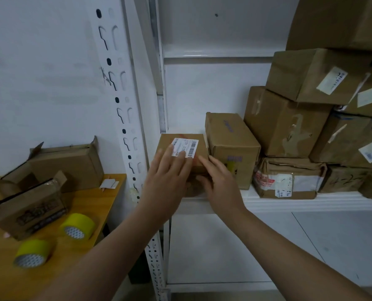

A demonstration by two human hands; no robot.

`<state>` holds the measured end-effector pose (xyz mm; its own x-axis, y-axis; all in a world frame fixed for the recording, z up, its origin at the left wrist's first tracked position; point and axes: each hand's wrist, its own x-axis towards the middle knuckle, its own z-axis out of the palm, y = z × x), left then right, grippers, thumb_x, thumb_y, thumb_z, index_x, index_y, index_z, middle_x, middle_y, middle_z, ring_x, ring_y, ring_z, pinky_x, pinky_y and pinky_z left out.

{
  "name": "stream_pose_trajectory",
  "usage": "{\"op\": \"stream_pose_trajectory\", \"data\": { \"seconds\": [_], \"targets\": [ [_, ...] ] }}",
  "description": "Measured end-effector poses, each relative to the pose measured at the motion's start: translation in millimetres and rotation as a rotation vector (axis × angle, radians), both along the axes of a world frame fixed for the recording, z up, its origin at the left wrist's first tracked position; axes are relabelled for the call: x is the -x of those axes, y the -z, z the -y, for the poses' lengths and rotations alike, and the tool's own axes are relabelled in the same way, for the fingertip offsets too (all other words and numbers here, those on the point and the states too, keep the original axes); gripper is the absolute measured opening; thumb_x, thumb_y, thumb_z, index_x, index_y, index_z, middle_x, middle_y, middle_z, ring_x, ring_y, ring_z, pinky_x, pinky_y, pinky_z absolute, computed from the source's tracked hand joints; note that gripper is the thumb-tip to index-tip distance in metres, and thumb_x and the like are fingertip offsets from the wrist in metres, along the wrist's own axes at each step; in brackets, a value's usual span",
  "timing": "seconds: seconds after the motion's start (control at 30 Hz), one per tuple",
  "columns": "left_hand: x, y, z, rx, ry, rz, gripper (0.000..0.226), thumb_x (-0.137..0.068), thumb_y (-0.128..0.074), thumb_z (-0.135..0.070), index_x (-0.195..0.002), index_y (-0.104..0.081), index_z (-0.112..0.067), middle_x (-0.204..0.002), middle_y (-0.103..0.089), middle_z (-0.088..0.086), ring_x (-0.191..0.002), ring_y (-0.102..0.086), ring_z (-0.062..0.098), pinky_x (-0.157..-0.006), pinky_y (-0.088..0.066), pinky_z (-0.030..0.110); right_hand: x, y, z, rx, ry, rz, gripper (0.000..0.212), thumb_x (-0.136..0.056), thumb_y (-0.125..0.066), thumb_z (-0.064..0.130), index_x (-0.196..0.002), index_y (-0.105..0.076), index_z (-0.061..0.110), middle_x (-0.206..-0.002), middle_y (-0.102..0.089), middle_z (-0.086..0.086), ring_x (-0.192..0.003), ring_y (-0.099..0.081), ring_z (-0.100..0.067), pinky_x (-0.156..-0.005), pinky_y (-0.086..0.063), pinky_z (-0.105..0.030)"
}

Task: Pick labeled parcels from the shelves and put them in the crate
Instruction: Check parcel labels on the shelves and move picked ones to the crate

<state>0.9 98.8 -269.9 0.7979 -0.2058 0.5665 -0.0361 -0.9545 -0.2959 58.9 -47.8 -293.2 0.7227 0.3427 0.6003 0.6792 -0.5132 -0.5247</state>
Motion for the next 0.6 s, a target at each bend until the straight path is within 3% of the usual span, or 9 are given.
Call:
{"op": "stream_pose_trajectory", "data": {
  "seconds": [0.17,0.23,0.3,0.37,0.47,0.6],
  "targets": [
    [-14,-10,0,0.086,0.005,-0.086,0.053,-0.066,-0.083,-0.017,-0.114,-0.063,-0.006,-0.112,-0.067,0.014,-0.101,-0.065,0.032,-0.091,-0.049,0.045,-3,-8,-4,0.016,-0.022,-0.087,0.045,-0.096,-0.051,0.008,-0.14,-0.047,0.017,-0.143,-0.047,-0.006,-0.133,-0.042,-0.019,-0.109,-0.036,-0.031],
    [-18,-11,-2,0.086,-0.015,-0.093,0.052,-0.068,-0.083,-0.018,-0.114,-0.063,-0.007,-0.111,-0.067,0.014,-0.101,-0.065,0.031,-0.09,-0.05,0.044,-4,-13,3,0.012,0.022,0.056,0.036,-0.095,-0.051,0.011,-0.13,-0.057,0.014,-0.125,-0.061,-0.006,-0.115,-0.056,-0.022,-0.092,-0.047,-0.031],
    [-20,-10,-1,0.077,-0.033,-0.1,0.051,-0.073,-0.078,-0.016,-0.119,-0.06,-0.006,-0.117,-0.065,0.016,-0.106,-0.063,0.032,-0.094,-0.047,0.045,-6,-19,15,0.03,0.146,0.246,0.028,-0.089,-0.056,0.016,-0.116,-0.065,0.014,-0.108,-0.065,-0.005,-0.097,-0.059,-0.025,-0.078,-0.049,-0.035],
    [-23,-10,1,0.076,-0.062,-0.134,0.052,-0.083,-0.067,-0.017,-0.131,-0.05,-0.006,-0.131,-0.056,0.017,-0.121,-0.053,0.033,-0.104,-0.038,0.045,-10,-28,28,0.09,0.319,0.292,0.031,-0.084,-0.064,0.022,-0.114,-0.064,0.015,-0.114,-0.06,-0.009,-0.103,-0.054,-0.03,-0.084,-0.047,-0.042],
    [-35,-14,2,0.047,-0.103,-0.166,0.055,-0.094,-0.054,-0.026,-0.143,-0.033,-0.01,-0.146,-0.04,0.012,-0.134,-0.038,0.029,-0.113,-0.025,0.042,-21,-49,38,0.284,0.478,0.123,0.051,-0.087,-0.059,0.043,-0.13,-0.051,0.017,-0.138,-0.042,-0.016,-0.125,-0.038,-0.036,-0.101,-0.036,-0.047],
    [-41,-21,5,0.075,-0.133,-0.179,0.046,-0.098,-0.045,-0.031,-0.139,-0.035,-0.014,-0.145,-0.041,0.009,-0.133,-0.039,0.027,-0.11,-0.031,0.039,-35,-66,30,0.51,0.523,-0.051,0.068,-0.087,-0.038,0.069,-0.136,-0.037,0.022,-0.139,-0.035,-0.014,-0.123,-0.034,-0.036,-0.096,-0.038,-0.046]
  ]
}}
